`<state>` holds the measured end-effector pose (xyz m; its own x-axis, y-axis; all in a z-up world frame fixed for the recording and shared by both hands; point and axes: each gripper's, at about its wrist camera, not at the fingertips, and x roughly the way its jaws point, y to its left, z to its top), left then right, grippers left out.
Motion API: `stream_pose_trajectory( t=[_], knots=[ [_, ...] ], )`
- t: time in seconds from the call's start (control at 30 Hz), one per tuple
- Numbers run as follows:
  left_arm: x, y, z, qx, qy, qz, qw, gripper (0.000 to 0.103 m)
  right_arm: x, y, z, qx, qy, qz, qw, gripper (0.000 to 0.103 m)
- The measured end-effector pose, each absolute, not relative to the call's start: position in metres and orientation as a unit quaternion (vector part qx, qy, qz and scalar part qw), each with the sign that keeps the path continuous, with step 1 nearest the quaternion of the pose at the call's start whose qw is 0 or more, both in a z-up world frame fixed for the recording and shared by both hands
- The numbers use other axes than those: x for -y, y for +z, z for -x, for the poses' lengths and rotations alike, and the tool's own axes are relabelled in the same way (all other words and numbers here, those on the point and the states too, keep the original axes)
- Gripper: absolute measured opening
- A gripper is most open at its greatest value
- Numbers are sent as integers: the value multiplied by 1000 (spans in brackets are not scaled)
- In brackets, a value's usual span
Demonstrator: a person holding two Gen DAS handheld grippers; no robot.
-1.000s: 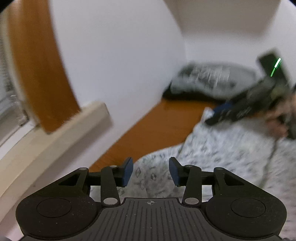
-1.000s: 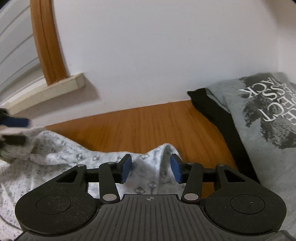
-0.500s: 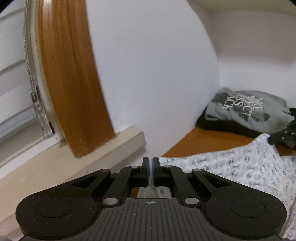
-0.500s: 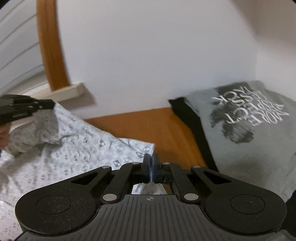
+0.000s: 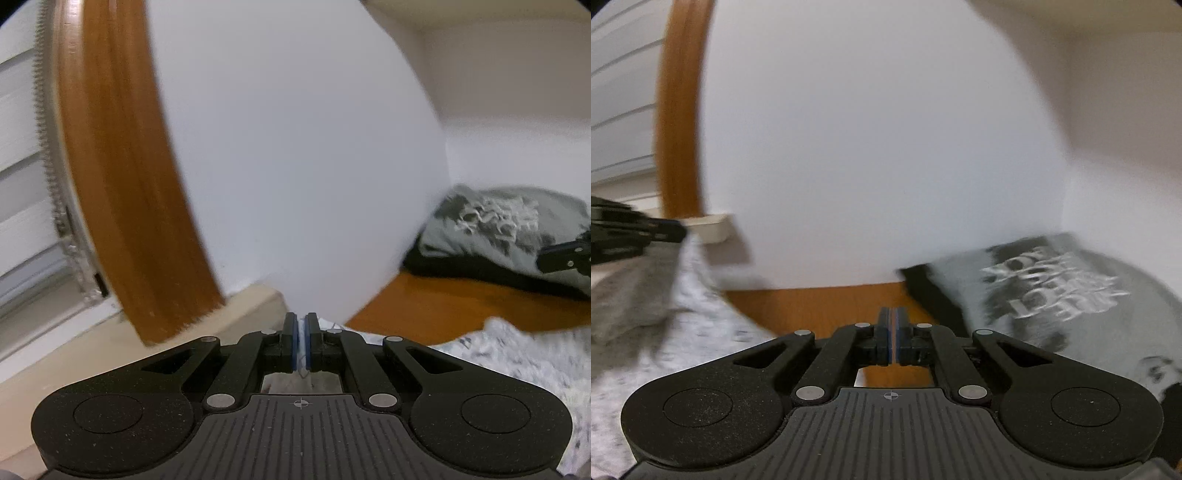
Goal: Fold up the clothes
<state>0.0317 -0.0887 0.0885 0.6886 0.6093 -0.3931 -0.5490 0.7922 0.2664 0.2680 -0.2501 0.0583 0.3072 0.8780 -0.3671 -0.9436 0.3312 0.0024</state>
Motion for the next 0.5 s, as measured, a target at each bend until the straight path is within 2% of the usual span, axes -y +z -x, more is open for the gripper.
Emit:
stream_pose_trajectory(
  t=[0.07, 0.1, 0.2, 0.37, 0.47, 0.5],
  knots=[
    [92, 88, -30, -238, 309, -67, 919, 4, 246, 52, -259, -166, 608, 103, 770, 9],
    [94, 90, -28, -235, 306, -68, 920, 4, 244, 48, -253, -174, 629, 101, 751, 14],
    [101, 96, -20, -228, 299, -70, 924, 4, 230, 33, -234, -192, 665, 127, 711, 20],
    [109, 117, -2, -203, 294, -68, 931, 4, 220, 25, -214, -183, 725, 147, 648, 19],
    [118, 112, 9, -220, 279, -63, 933, 4, 205, 18, -207, -213, 692, 205, 658, 19],
    [120, 110, 13, -225, 273, -61, 933, 4, 201, 14, -209, -225, 680, 218, 663, 15]
  ],
)
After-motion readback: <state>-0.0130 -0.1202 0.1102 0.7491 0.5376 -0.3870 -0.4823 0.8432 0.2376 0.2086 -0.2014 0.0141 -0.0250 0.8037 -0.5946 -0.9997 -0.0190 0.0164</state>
